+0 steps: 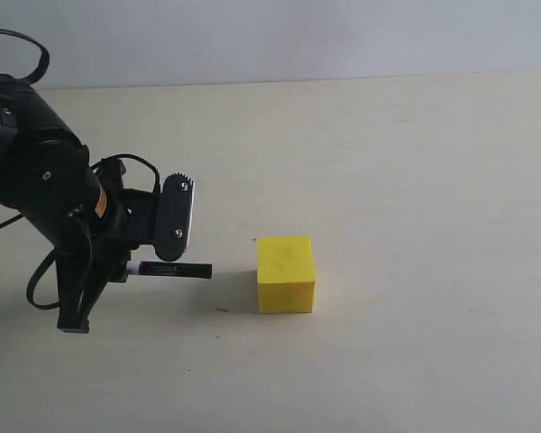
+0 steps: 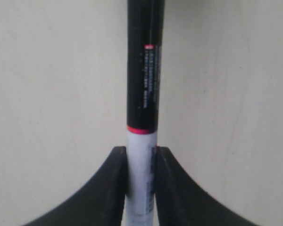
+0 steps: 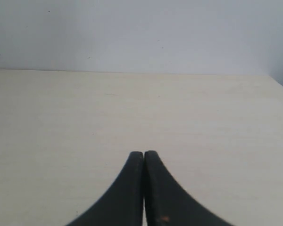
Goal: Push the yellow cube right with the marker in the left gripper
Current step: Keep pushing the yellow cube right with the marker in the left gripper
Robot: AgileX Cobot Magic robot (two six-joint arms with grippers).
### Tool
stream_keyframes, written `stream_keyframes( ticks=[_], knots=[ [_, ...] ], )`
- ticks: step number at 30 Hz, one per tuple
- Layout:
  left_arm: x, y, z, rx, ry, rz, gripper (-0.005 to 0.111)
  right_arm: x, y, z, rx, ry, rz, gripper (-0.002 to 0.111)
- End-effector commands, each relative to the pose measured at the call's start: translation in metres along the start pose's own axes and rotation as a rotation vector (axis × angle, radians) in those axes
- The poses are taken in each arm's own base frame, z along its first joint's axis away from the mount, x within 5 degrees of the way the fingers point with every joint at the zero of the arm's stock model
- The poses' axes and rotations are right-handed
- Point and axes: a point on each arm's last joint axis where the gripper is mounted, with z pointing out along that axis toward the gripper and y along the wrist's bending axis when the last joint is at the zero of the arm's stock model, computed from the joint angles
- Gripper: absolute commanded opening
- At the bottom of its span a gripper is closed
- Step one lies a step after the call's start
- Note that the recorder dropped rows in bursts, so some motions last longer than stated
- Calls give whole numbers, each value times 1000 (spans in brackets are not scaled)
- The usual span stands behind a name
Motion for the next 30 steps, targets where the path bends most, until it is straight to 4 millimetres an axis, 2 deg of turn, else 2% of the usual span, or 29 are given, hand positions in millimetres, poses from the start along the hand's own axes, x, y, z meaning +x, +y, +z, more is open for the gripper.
stream_keyframes(
  ticks=[1, 9, 14, 18, 21, 26, 28, 30],
  knots=[
    [3, 3, 1, 2, 6, -28, 0, 1, 0, 0, 8, -5, -4, 0],
    [24, 13, 5, 4, 25, -154, 0, 1, 0, 0, 8, -5, -4, 0],
    [22, 12, 11, 20, 31, -148, 0, 1, 0, 0, 8, -5, -5, 0],
    [11, 9, 24, 32, 23, -113, 0, 1, 0, 0, 8, -5, -5, 0],
    [-6, 12, 28, 6, -22, -114, 0, 1, 0, 0, 8, -5, -5, 0],
    [-70, 13, 14, -15, -150, -75, 0, 1, 0, 0, 8, -5, -5, 0],
    [-74, 11, 15, 4, -126, -56, 0, 1, 0, 0, 8, -5, -3, 0],
    [-63, 12, 17, 44, -71, -71, 0, 1, 0, 0, 8, -5, -3, 0]
  ],
)
